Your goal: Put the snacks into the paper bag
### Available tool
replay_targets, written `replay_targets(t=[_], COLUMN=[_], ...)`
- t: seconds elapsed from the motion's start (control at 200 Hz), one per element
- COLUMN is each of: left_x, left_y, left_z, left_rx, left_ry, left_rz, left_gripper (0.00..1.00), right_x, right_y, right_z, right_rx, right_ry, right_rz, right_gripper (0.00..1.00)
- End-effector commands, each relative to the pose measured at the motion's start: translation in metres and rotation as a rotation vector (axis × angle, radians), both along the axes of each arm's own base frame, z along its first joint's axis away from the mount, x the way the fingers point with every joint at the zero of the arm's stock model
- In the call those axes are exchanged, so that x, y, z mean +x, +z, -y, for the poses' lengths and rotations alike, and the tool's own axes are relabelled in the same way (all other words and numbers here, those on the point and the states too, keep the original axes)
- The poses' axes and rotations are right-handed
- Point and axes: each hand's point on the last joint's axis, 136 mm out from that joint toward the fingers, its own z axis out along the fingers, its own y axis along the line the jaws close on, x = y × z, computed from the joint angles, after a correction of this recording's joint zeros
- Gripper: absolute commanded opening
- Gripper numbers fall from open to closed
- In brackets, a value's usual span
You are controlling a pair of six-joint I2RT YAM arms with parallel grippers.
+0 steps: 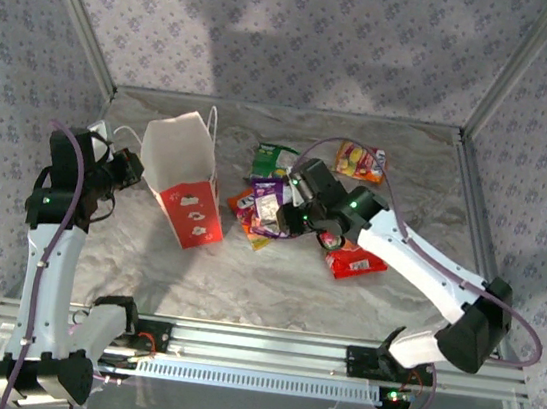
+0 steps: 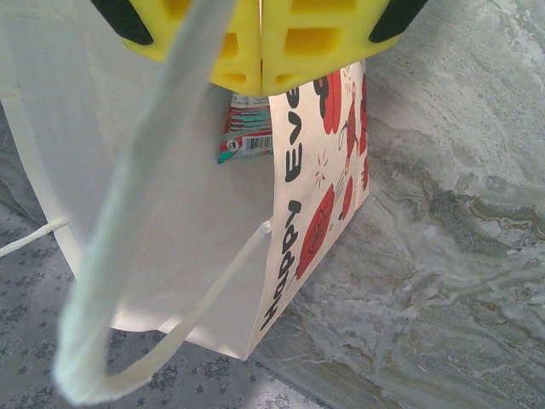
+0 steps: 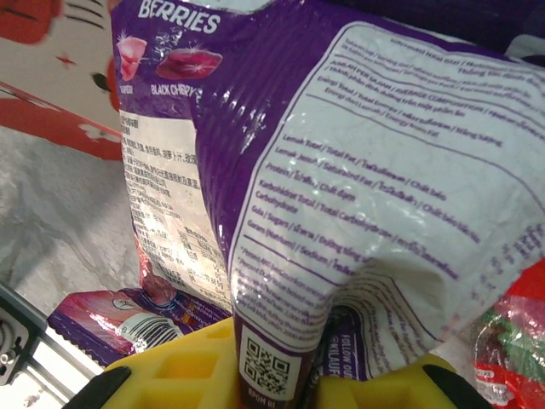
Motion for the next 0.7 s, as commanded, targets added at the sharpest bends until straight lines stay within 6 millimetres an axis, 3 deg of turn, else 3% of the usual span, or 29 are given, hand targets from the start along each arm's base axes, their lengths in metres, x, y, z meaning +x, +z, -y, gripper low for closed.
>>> replay_targets(t=[0.0,0.545,0.695], left_x=[-0.001,-0.002,-0.002], left_y=[0.016,0.024,0.024], left_z=[0.002,0.005,0.005], left_rx=[0.005,-0.023,-0.020], left_ry=[-0.017,-0.022,-0.023], left_rz=[0.033,0.058,0.059], left_gripper=[0.06,0.06,0.07], right_x=[0.006,0.020,0.020], right_y=[0.044,0.155,0.171], right_z=[-0.006,-0.036,-0.049], right_rx=[0.091,0.303,0.336], right_ry=[0.040,0.164,0.214], right_rz=[0.115,0.397,0.420], right_gripper=[0.23,0.24,0.23])
